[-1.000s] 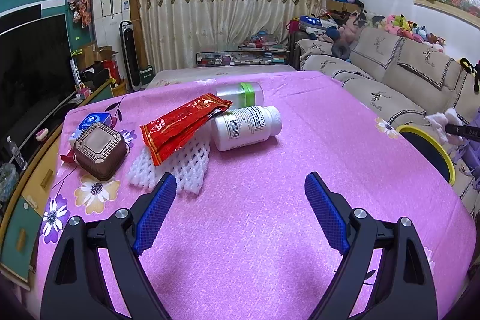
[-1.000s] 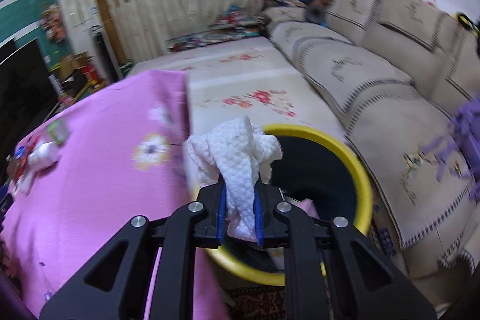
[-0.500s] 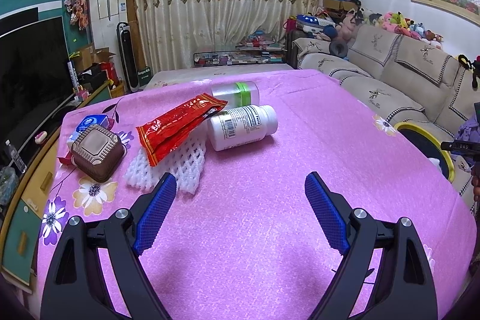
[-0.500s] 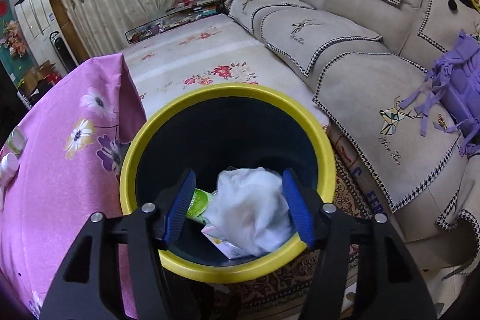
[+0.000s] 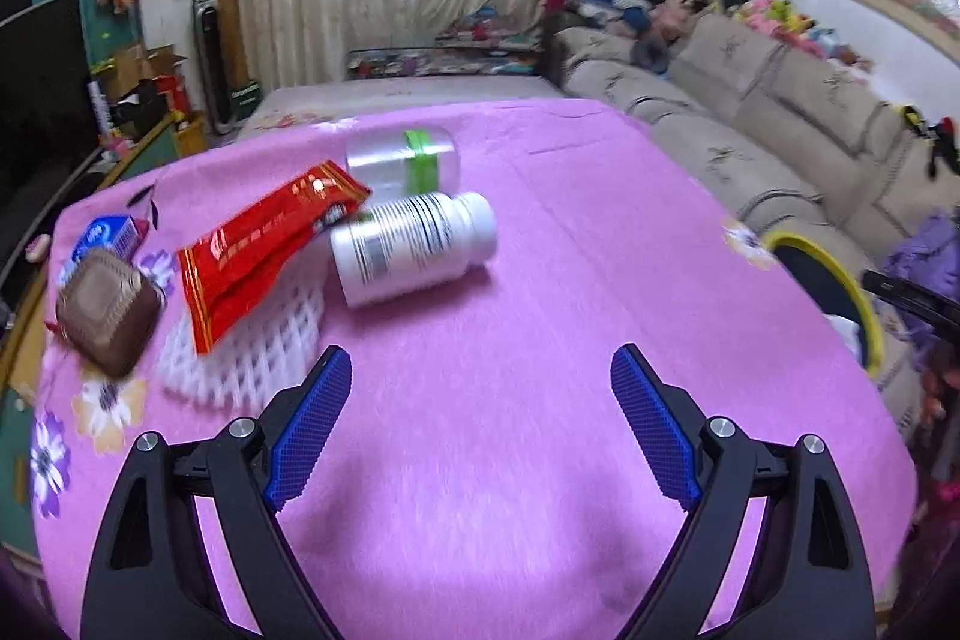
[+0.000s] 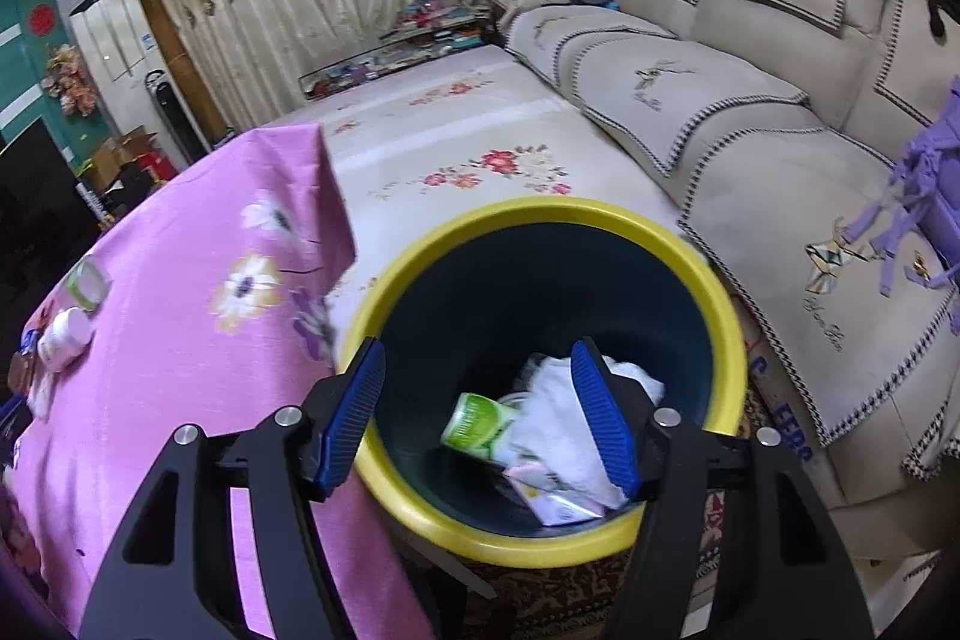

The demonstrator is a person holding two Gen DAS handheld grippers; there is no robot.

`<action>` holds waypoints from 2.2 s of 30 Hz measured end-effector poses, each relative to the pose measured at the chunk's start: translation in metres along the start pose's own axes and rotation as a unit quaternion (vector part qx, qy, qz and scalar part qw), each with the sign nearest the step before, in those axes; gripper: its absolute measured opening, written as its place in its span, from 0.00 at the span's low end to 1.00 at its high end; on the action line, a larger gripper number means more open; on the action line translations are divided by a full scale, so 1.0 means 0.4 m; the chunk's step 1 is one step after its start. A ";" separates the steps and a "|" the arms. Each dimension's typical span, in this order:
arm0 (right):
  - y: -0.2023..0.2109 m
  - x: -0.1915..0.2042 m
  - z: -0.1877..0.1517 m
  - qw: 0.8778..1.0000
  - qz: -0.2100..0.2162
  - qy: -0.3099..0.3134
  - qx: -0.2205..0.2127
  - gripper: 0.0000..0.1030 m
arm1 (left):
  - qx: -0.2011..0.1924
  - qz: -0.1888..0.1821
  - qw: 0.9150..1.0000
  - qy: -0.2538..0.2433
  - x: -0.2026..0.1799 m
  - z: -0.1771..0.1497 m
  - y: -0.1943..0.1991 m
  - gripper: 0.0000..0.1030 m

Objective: Collect trash
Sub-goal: 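Grasp the white supplement bottle with the left gripper, then carry the supplement bottle over the bin and open the left gripper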

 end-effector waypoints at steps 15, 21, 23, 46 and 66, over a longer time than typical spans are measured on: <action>-0.011 0.022 0.016 1.000 0.025 0.003 0.001 0.60 | 0.028 0.108 0.988 0.104 0.064 0.148 -0.129 0.89; -0.020 0.014 0.012 1.000 0.028 -0.002 0.004 0.60 | 0.032 0.117 0.987 0.110 0.071 0.162 -0.150 0.89; -0.022 0.015 0.010 1.000 0.029 0.000 0.004 0.60 | 0.034 0.118 0.986 0.112 0.072 0.168 -0.154 0.89; 0.056 0.001 -0.018 0.998 0.055 -0.004 -0.022 0.60 | 0.037 0.035 0.998 0.033 -0.135 -0.026 0.019 0.82; 0.195 -0.314 -0.078 0.993 -0.010 -0.089 -0.070 0.60 | 0.046 -0.107 0.977 -0.177 -0.845 0.053 -0.030 0.82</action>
Point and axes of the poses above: each gripper's, at about its wrist camera, not at the fingertips, and y roughly against the way its jaws point, x to its left, z to its top, the point moved 9 cm from there along -y, roughly the way its jaws point, and after that the axes turned 14 degrees about x, right-handed, at the moved point
